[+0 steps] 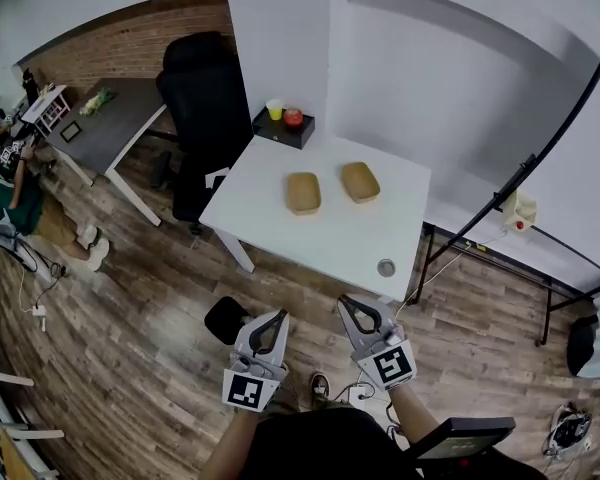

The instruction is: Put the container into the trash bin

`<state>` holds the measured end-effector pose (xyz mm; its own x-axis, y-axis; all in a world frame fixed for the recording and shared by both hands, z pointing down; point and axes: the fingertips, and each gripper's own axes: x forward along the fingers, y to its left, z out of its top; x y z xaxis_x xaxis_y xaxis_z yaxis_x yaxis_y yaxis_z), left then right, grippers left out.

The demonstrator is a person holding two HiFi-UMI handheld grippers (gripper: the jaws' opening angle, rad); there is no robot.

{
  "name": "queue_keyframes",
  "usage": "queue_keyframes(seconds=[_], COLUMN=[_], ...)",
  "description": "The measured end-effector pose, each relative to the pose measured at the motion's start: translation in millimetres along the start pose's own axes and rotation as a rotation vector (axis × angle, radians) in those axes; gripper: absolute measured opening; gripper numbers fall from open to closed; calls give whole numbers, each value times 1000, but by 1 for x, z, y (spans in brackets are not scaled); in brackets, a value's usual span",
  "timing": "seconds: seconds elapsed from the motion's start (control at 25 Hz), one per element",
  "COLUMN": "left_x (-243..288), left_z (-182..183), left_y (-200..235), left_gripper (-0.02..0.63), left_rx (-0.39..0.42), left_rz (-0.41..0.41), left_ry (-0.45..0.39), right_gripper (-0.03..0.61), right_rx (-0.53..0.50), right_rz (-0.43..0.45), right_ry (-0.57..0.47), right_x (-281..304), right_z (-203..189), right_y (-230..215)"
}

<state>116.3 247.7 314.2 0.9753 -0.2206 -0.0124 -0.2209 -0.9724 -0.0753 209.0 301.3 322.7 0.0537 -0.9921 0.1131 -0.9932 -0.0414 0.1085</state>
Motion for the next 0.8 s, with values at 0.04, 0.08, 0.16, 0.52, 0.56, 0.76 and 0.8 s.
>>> queue_keyframes(seconds=[0.04, 0.08, 0.16, 0.52, 0.56, 0.76, 0.8], left_x=[6, 11, 21, 70, 73, 83, 83], left_z=[-2, -4, -6, 20, 22, 3, 5], left_y=[6, 12, 25, 89, 95, 128, 133], left_gripper=[-5, -5, -5, -5, -5, -5, -5], left_rx=[-1, 1, 14, 114, 122, 45, 70], left_rz=[-2, -5, -15, -128, -136, -121, -119], left_ry=[1, 0, -3, -165, -178, -109, -129], right_gripper=[29, 29, 29, 29, 31, 38, 43], right_rx=[-2, -4, -1, -35, -38, -18, -20], right_rz=[2, 3, 2, -9, -10, -6, 7], right_ry=[6, 11, 14, 60, 66, 100, 104], right_x=[8, 17, 37, 128, 137, 178, 185], right_z=[-2, -4, -6, 7, 8, -6, -13], right_y=[-4, -7, -12, -32, -34, -45, -44])
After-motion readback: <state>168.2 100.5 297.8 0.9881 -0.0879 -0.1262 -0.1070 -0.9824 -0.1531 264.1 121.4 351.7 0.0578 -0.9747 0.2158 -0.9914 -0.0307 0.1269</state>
